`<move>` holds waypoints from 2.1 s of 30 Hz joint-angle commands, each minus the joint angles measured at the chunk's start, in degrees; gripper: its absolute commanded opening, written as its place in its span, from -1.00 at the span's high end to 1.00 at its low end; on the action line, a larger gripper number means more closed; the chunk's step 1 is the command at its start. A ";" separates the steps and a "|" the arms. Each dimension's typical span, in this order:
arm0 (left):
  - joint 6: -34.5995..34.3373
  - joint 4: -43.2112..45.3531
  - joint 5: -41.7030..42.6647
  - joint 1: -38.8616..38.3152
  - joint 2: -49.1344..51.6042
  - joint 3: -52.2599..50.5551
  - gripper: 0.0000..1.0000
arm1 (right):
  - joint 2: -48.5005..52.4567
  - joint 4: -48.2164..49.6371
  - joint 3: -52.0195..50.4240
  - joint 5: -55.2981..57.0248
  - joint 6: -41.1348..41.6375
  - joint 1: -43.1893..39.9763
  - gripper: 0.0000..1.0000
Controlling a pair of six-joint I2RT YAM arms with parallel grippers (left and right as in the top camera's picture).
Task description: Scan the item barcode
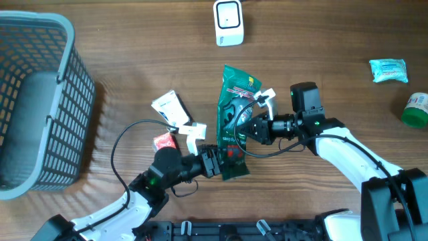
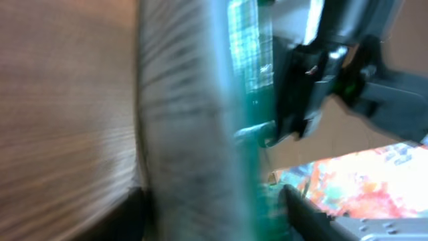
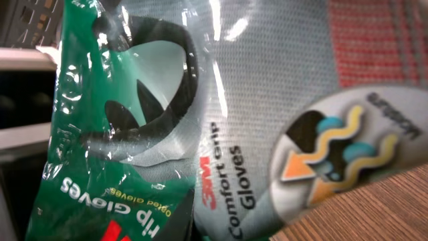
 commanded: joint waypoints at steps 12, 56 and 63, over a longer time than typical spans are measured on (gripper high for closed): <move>2.78 3.80 7.63 0.13 -0.68 0.39 0.92 | 0.13 5.35 0.79 29.92 34.47 -0.52 -1.00; -70.55 17.44 -8.26 18.12 -11.50 1.38 0.92 | 11.21 45.55 3.52 -16.68 -33.00 1.51 -1.00; -70.55 17.38 -11.13 10.29 -11.50 2.69 0.92 | 17.00 45.57 10.01 -20.48 -28.98 1.70 -1.00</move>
